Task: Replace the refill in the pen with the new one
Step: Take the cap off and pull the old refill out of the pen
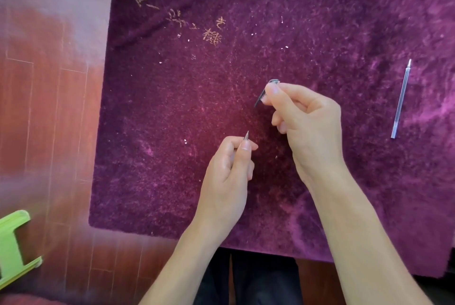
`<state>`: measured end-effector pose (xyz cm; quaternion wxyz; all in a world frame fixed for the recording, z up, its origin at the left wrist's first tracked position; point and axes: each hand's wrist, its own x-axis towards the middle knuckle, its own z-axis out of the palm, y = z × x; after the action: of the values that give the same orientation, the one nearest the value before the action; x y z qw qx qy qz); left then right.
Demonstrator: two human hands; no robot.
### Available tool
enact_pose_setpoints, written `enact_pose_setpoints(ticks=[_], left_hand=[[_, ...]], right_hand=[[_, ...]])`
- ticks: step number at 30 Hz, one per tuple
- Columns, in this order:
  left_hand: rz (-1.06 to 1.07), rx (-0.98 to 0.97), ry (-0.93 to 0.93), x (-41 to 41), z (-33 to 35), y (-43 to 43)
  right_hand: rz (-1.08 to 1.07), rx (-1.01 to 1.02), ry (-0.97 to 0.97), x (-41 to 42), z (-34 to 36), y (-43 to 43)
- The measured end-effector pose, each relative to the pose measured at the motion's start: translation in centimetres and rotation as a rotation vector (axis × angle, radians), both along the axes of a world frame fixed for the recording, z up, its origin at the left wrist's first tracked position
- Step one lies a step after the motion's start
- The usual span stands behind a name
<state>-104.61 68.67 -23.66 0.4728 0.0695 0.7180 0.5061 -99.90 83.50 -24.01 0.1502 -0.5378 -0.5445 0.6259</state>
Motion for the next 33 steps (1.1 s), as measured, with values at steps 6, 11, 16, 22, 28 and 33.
enact_pose_setpoints(ticks=[6,11,16,22,28,33], left_hand=[[0.041,0.042,-0.081,-0.8,-0.4,-0.4],[0.085,0.106,-0.179,-1.1,-0.6,-0.6],[0.104,0.109,-0.202,-1.1,-0.7,-0.5],[0.117,0.115,-0.235,-1.3,-0.8,-0.6],[0.112,0.123,-0.243,-1.4,-0.9,-0.7],[0.105,0.136,-0.238,-1.4,-1.1,-0.7]], right_hand=[[0.088,0.298,-0.132,-3.5,-0.1,2.3],[0.164,0.411,-0.227,-5.5,-0.3,4.0],[0.193,0.454,-0.267,-6.2,-0.8,4.5],[0.174,0.468,-0.298,-6.4,-1.1,4.6],[0.199,0.519,-0.298,-6.3,-1.2,4.4],[0.181,0.532,-0.267,-6.0,-1.2,4.4]])
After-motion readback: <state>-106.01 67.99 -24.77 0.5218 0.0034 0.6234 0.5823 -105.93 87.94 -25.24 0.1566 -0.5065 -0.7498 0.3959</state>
